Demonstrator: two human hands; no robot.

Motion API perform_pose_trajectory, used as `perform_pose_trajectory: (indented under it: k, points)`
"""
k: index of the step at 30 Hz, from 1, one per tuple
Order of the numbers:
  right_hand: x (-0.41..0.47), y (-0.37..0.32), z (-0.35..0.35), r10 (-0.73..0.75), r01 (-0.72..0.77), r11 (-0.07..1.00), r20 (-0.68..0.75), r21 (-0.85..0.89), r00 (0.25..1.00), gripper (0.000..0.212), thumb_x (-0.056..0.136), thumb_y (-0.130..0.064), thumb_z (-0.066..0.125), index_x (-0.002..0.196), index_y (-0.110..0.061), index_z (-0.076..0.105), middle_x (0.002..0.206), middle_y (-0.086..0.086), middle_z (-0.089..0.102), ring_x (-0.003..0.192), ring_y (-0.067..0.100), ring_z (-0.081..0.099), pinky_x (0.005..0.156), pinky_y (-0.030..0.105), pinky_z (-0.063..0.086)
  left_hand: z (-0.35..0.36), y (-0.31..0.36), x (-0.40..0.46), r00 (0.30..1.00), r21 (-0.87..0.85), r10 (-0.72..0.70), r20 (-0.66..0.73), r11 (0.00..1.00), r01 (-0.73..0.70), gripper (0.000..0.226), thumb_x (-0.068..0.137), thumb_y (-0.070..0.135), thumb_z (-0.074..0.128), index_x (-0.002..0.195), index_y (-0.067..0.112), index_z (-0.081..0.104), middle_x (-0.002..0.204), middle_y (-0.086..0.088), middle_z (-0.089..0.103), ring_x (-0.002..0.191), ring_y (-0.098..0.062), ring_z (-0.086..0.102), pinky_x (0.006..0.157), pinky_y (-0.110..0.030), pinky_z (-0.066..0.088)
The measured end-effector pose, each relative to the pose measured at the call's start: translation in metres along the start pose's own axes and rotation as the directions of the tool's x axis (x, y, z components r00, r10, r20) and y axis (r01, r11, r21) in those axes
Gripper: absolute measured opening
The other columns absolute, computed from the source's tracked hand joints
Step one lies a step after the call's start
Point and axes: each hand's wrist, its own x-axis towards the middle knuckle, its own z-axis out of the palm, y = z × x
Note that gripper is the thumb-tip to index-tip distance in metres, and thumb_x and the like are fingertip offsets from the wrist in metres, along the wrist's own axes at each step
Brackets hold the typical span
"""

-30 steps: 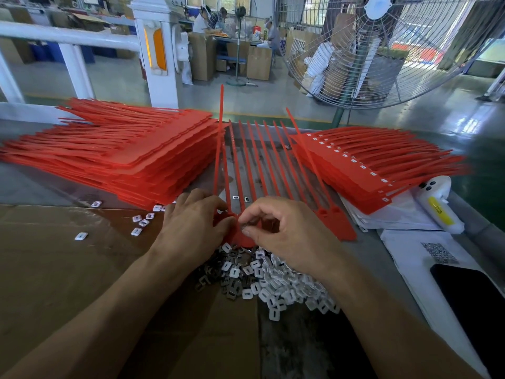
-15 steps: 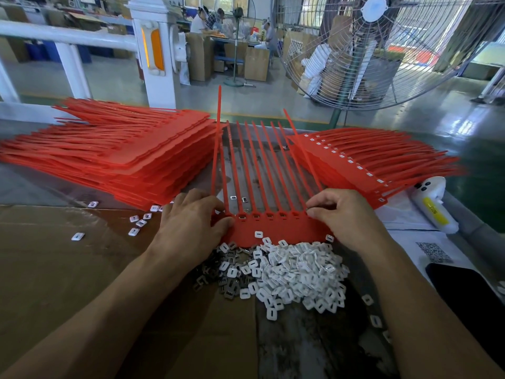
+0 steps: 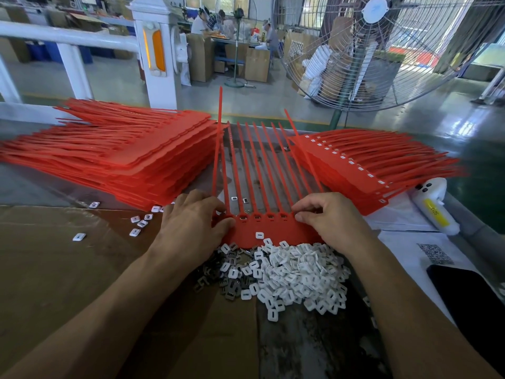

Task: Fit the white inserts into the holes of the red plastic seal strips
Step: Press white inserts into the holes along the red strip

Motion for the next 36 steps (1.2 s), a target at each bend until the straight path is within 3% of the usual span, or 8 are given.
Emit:
perform_pose_trajectory:
  k: [6,9,16,21,25,31,36]
  points:
    - [-0.001,0.004,-0.002,0.003,-0.002,1.000,-0.025,0.005,1.000,0.023,0.094,-0.018,0.074,0.113,-0.031,0.078,0.108,-0.020,0.070,0.096,-0.011,0.057,0.079,0.004,0.036,0.000,-0.001,0.000,1.000,-0.004,-0.002,0.000,1.000,0.002,0.038,0.094,0.056,0.058,0.127,0.036,0.062,0.138,0.010,0.049,0.133,-0.016,0.035,0.115,-0.042,0.024]
    - [-0.003,0.006,-0.005,-0.010,0.008,1.000,-0.078,-0.023,0.997,0.019,0.095,-0.016,0.072,0.104,-0.031,0.080,0.101,-0.022,0.070,0.095,-0.014,0.059,0.073,0.000,0.037,0.001,0.000,0.000,1.000,-0.002,-0.001,-0.007,1.000,0.001,0.038,0.094,0.056,0.059,0.126,0.036,0.063,0.137,0.009,0.050,0.133,-0.016,0.036,0.114,-0.042,0.024]
    - [-0.005,0.001,-0.008,-0.035,0.033,0.993,-0.011,-0.117,0.999,0.019,0.095,-0.019,0.070,0.096,-0.034,0.081,0.088,-0.033,0.062,0.084,-0.030,0.051,0.066,-0.001,0.037,0.000,0.001,0.000,1.000,-0.004,-0.004,-0.002,1.000,0.004,0.038,0.094,0.055,0.059,0.128,0.036,0.063,0.138,0.009,0.049,0.133,-0.016,0.035,0.115,-0.042,0.024]
    - [-0.007,-0.007,-0.007,-0.052,0.049,0.989,-0.021,-0.143,0.998,0.018,0.096,-0.018,0.069,0.099,-0.031,0.081,0.093,-0.027,0.065,0.088,-0.015,0.056,0.077,0.005,0.039,-0.001,0.002,0.000,1.000,-0.007,-0.008,-0.003,1.000,0.008,0.037,0.094,0.054,0.059,0.126,0.035,0.064,0.137,0.009,0.049,0.132,-0.016,0.036,0.114,-0.043,0.025]
    - [-0.015,-0.024,-0.006,-0.156,0.149,0.980,-0.047,-0.133,0.987,0.011,0.093,-0.022,0.074,0.097,-0.030,0.080,0.095,-0.020,0.068,0.093,-0.004,0.062,0.083,0.013,0.046,-0.001,0.002,-0.001,1.000,-0.007,-0.008,0.000,1.000,0.008,0.037,0.094,0.054,0.059,0.126,0.035,0.063,0.138,0.009,0.049,0.133,-0.016,0.036,0.115,-0.042,0.025]
    - [-0.032,-0.060,0.014,-0.264,0.286,0.956,0.246,-0.058,0.933,0.005,0.091,-0.032,0.077,0.096,-0.029,0.078,0.091,-0.018,0.064,0.081,-0.002,0.064,0.071,0.016,0.048,-0.001,0.003,-0.001,1.000,0.002,-0.010,-0.005,1.000,0.010,0.038,0.095,0.053,0.059,0.127,0.034,0.063,0.138,0.008,0.049,0.133,-0.016,0.036,0.115,-0.042,0.024]
    - [-0.037,-0.072,0.028,-0.294,0.362,0.918,0.331,-0.165,0.897,0.013,0.086,-0.042,0.080,0.085,-0.030,0.074,0.091,-0.015,0.062,0.084,0.001,0.059,0.079,0.028,0.053,0.000,0.003,0.000,1.000,0.020,-0.007,-0.001,1.000,0.007,0.038,0.095,0.052,0.059,0.129,0.034,0.063,0.139,0.008,0.049,0.133,-0.018,0.036,0.114,-0.043,0.024]
